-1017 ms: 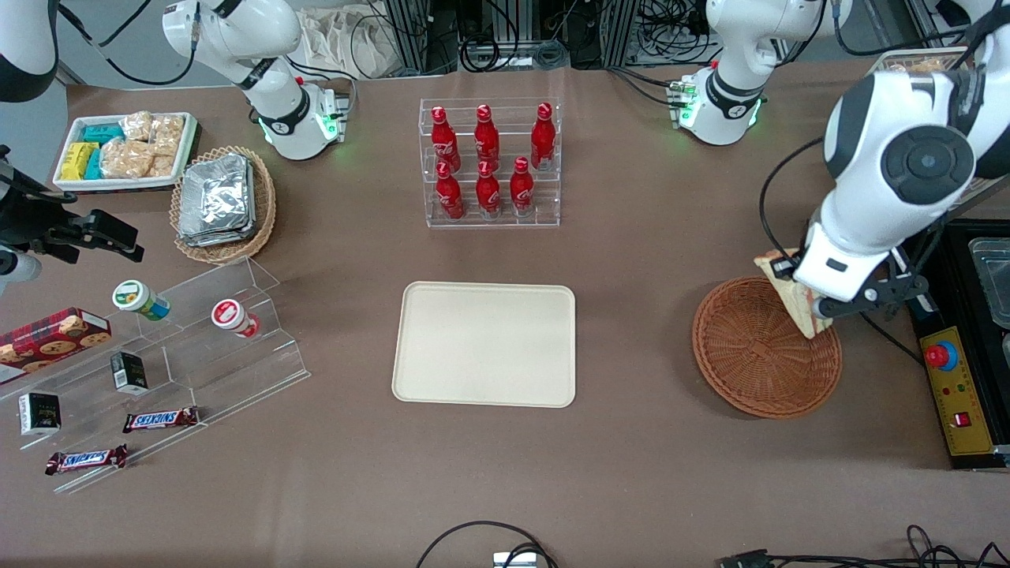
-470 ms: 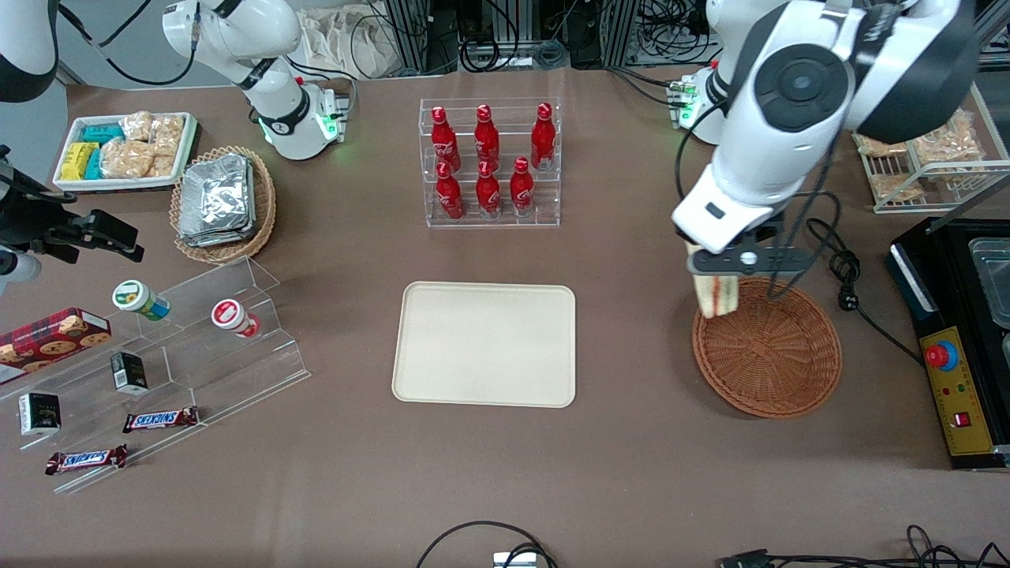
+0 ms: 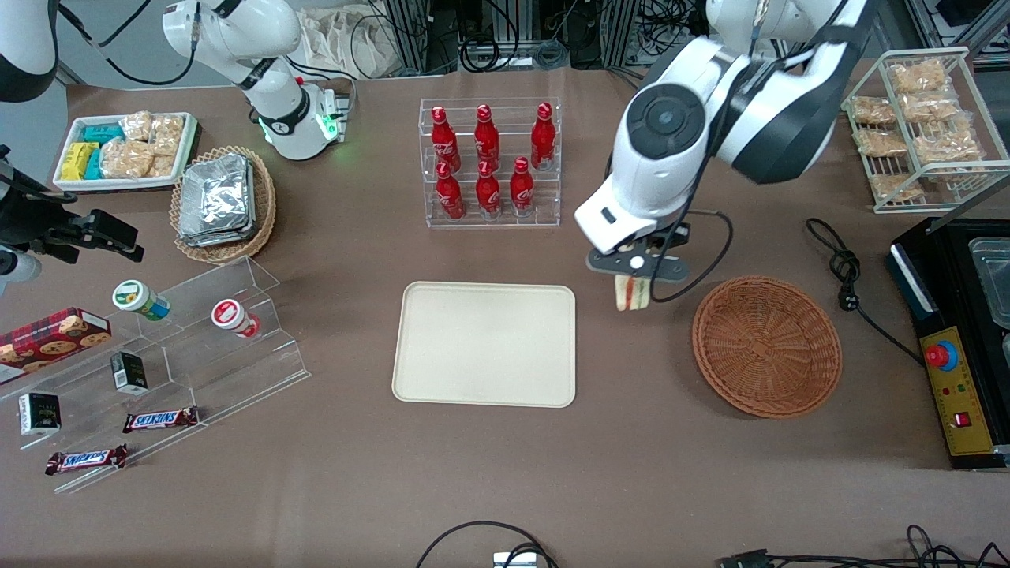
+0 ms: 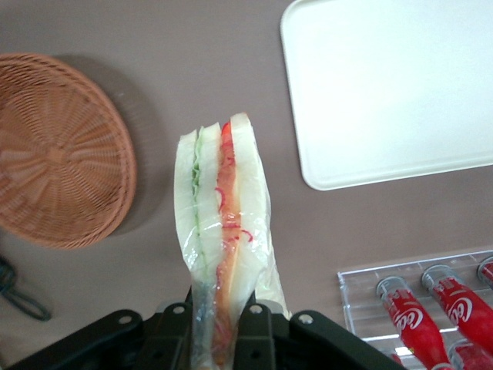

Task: Place sandwich from basket to tray
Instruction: 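Carry the sandwich with the left gripper over the cream tray, then lower the sandwich onto the tray and open the left gripper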

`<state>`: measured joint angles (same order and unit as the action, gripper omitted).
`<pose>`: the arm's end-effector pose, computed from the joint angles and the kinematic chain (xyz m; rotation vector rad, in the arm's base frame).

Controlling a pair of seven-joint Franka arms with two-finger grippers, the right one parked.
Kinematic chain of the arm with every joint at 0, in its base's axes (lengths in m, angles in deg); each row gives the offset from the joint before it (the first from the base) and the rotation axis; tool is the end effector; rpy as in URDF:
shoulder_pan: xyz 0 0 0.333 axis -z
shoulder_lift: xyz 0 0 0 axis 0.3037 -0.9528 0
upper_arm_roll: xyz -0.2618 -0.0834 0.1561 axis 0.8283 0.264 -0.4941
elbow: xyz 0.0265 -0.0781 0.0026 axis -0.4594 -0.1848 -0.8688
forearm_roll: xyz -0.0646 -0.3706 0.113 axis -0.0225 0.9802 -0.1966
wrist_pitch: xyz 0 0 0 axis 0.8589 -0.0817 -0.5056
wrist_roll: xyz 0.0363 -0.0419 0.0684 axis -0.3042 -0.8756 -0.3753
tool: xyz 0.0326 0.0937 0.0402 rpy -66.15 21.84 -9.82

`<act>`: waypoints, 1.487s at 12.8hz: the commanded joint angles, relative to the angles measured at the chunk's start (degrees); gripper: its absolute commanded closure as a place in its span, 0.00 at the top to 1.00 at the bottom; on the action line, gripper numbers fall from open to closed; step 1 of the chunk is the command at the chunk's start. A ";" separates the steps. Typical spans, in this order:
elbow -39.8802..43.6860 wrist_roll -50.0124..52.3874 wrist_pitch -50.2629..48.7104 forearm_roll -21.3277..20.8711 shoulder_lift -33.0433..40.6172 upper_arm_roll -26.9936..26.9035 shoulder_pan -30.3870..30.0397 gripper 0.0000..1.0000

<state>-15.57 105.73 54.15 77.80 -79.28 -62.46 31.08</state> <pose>0.5239 -0.3578 0.4812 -3.0106 0.3813 0.2118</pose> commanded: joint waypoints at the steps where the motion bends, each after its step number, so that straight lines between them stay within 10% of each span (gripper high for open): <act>1: 2.45 1.59 3.38 -0.55 -5.96 -0.14 1.63 0.00; 14: 2.36 11.44 24.31 -12.67 -23.20 -0.57 6.82 0.08; 19: 2.10 16.79 27.31 -17.24 -24.87 -0.57 6.91 0.54</act>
<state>-15.27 119.45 81.44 62.94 -103.28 -62.76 37.06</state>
